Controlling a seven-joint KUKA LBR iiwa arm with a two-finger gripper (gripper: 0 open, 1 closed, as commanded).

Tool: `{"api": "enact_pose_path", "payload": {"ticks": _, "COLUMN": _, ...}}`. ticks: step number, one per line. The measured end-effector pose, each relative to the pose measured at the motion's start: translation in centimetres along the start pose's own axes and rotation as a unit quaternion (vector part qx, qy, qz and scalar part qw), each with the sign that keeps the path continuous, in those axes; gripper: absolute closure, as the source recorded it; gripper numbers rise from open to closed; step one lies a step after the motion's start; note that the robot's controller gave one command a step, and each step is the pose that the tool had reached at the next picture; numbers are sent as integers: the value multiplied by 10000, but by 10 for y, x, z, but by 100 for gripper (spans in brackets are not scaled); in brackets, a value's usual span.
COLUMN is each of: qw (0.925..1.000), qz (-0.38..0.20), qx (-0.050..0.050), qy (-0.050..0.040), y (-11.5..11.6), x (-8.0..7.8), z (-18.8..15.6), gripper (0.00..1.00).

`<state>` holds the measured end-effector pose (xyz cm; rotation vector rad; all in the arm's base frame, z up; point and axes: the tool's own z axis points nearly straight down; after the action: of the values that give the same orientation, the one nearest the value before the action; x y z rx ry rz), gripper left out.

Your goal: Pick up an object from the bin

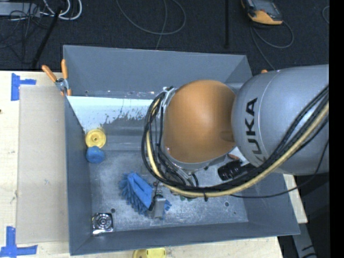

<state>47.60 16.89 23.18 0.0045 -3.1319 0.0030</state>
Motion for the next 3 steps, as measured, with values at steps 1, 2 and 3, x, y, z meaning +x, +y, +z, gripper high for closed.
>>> {"api": "enact_pose_path", "payload": {"ticks": 1, "qw": 10000, "qz": 22, "qx": -8, "qy": -40, "y": -1, "x": -2, "z": -4, "gripper": 0}}
{"api": "enact_pose_path", "payload": {"ticks": 2, "qw": 9999, "qz": -138, "qx": -18, "qy": -75, "y": -9, "x": -12, "z": 47, "gripper": 0}}
{"api": "enact_pose_path", "payload": {"ticks": 3, "qw": 9999, "qz": -121, "qx": -10, "qy": -49, "y": -25, "x": -8, "z": 98, "gripper": 0}}
